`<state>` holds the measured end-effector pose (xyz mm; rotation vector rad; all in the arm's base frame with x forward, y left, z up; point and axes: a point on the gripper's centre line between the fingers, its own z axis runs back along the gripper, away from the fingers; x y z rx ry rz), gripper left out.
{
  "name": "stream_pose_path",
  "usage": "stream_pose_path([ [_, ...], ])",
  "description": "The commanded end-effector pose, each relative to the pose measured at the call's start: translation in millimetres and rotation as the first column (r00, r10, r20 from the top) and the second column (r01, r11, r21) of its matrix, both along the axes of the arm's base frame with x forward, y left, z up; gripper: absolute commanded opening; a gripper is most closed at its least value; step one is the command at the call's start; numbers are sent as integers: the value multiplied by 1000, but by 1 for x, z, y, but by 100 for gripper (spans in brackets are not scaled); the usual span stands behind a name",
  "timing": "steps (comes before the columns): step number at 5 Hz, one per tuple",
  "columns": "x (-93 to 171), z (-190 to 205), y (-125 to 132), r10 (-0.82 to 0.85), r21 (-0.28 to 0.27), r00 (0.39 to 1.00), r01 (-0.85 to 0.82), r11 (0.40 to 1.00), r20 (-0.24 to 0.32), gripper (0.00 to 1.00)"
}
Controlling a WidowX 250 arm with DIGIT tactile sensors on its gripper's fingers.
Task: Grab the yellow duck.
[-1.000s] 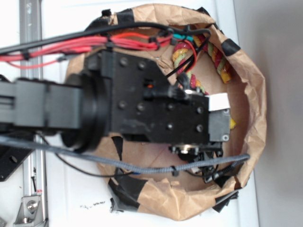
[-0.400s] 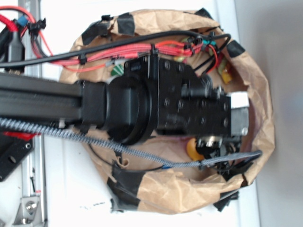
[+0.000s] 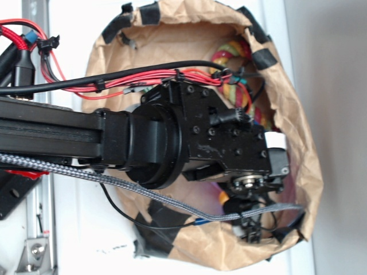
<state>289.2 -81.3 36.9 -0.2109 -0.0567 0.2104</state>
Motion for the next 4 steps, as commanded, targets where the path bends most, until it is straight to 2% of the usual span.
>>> stream_pose_path([
  [1, -5, 14, -19, -82, 2, 995, 82, 997, 47, 100],
  [2, 6, 15, -15, -138, 120, 985, 125, 985, 106, 0],
  [3, 8, 18, -14, -168, 96, 981, 159, 983, 100, 0],
  [4, -8, 65, 0, -301, 155, 952, 290, 944, 52, 0],
])
